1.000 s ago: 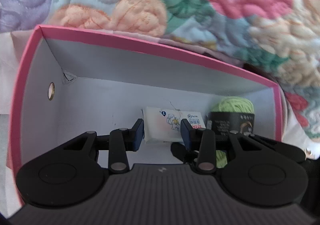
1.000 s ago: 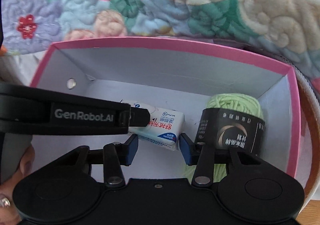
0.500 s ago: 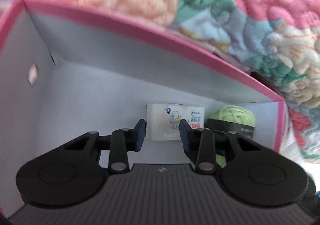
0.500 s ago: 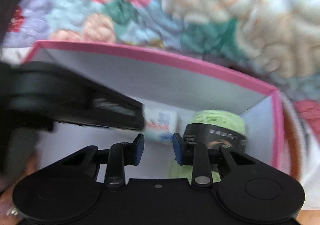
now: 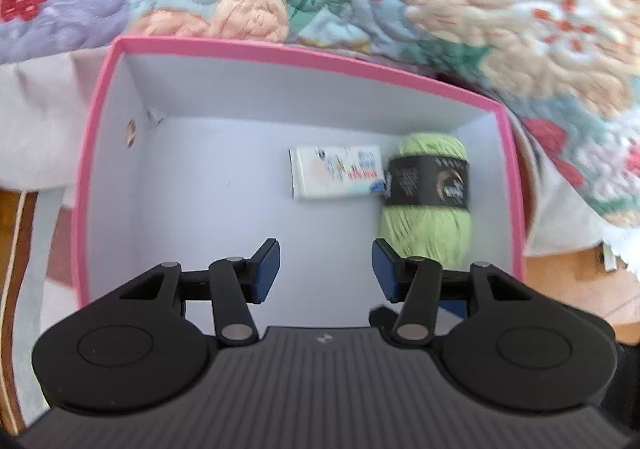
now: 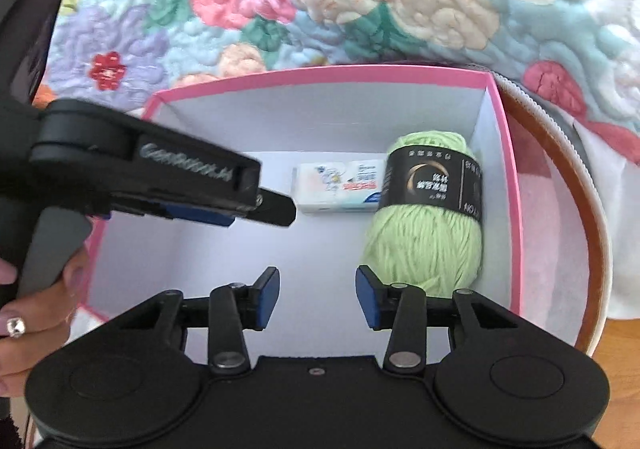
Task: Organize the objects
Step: 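Open the left tool to release the wipes and withdraw, then move the left tool down over the clear floss-pick box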
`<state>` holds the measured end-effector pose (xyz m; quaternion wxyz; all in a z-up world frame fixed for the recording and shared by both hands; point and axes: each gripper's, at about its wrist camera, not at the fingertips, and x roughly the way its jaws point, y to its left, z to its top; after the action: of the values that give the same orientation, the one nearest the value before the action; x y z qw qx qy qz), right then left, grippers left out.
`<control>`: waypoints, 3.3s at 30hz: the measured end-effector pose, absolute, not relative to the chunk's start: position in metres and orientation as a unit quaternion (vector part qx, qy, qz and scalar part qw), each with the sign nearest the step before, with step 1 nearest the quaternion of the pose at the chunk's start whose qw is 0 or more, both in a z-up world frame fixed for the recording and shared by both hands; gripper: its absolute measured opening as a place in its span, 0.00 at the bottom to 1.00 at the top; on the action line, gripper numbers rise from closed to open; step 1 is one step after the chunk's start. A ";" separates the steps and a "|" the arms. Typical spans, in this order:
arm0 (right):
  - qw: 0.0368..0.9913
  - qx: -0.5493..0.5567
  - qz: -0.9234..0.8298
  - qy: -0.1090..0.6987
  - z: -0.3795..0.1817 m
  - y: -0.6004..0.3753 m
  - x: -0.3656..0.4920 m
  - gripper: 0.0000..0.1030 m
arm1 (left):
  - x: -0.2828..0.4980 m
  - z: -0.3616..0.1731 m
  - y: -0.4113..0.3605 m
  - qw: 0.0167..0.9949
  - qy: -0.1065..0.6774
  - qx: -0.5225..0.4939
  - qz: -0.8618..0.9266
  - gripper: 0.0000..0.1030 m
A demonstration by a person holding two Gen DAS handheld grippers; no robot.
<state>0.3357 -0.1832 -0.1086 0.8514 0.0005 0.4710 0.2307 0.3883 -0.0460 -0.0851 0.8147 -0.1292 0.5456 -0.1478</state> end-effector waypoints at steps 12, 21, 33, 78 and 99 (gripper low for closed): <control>0.853 -0.050 0.275 0.441 -0.035 -0.174 0.283 0.55 | 0.293 -0.010 -0.008 0.821 0.544 -0.106 -0.136 0.57; 0.850 -0.084 0.292 0.431 0.026 -0.186 0.229 0.56 | 0.223 0.062 0.017 0.838 0.526 -0.070 -0.126 0.62; 0.837 -0.101 0.344 0.414 0.073 -0.210 0.160 0.71 | 0.133 0.103 0.027 0.864 0.488 -0.027 -0.123 0.77; 0.772 -0.241 0.431 0.400 -0.169 -0.100 0.133 0.89 | 0.135 -0.172 0.090 0.793 0.565 -0.226 -0.019 0.58; 0.768 -0.123 0.413 0.474 -0.180 -0.117 0.132 0.87 | 0.126 -0.180 0.086 0.784 0.555 -0.274 -0.045 0.44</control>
<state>0.1316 -0.1174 -0.1804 0.7684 -0.1227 0.4737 0.4126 0.1265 0.0858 -0.1800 0.7840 -0.2736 0.5554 -0.0449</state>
